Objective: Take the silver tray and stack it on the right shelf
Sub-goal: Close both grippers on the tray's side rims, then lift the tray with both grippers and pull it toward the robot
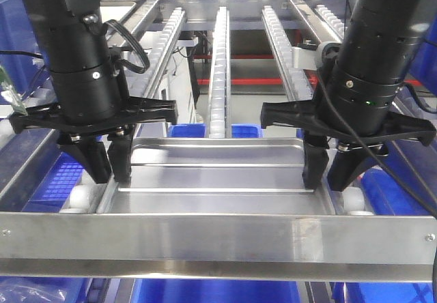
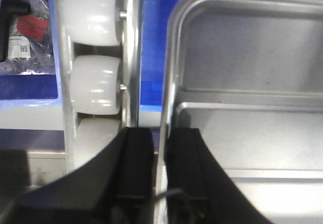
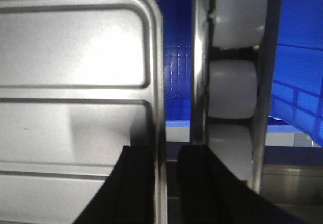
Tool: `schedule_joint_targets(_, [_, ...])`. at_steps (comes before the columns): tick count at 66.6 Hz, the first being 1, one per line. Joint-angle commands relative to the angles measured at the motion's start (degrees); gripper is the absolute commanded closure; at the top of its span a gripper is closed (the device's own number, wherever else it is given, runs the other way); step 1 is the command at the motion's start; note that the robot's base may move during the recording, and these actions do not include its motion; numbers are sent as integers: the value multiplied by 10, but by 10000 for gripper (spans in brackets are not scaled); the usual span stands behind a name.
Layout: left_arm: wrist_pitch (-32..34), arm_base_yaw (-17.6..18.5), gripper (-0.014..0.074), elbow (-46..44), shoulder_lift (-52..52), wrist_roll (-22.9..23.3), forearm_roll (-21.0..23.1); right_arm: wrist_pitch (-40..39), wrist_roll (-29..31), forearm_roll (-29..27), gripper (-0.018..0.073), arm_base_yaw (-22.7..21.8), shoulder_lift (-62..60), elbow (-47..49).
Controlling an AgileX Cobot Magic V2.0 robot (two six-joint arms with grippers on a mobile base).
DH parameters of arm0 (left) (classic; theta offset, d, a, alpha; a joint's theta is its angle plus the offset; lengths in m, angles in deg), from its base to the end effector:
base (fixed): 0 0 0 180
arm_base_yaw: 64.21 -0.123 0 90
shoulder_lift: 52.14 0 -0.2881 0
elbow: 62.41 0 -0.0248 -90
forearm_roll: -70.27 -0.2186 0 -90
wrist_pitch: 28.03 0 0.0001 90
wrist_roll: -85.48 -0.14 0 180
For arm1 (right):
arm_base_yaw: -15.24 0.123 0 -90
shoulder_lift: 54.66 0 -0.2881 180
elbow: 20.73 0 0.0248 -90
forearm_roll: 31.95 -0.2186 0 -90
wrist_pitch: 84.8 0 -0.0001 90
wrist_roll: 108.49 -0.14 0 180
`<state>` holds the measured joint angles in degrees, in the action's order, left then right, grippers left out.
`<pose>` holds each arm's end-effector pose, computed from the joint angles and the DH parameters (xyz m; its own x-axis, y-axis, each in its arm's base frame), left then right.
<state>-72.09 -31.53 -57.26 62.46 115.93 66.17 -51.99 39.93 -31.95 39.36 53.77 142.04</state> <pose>0.3077 -0.1891 0.1637 -0.9603 0.0681 -0.2704 0.0948 0.9917 -0.0870 0.3052 0.1367 0.1588 -0.9373 0.1541 -0.3126 0.0965 0.9766 0.1922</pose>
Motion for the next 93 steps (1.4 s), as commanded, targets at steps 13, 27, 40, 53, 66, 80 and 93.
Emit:
schedule_joint_targets(13, [9,4,647,-16,-27,5,0,-12,3,5,367,-1,-25,18])
schedule_joint_targets(27, [9,4,696,-16,-27,5,0,-6,3,5,482,-1,-25,18])
schedule_joint_targets(40, [9,4,696,-16,-27,5,0,-4,3,5,510,-1,-25,18])
schedule_joint_targets(53, [9,4,696,-16,-27,5,0,-4,3,5,510,-1,-25,18])
schedule_joint_targets(66, [6,4,697,-16,-27,5,0,-4,3,5,510,-1,-25,18])
schedule_joint_targets(80, [-11,1,696,-27,-30,5,-4,30,2,5,510,-1,-27,28])
schedule_joint_targets(93, [-65,1,696,-81,-30,5,-18,67,2,8,510,-1,-27,78])
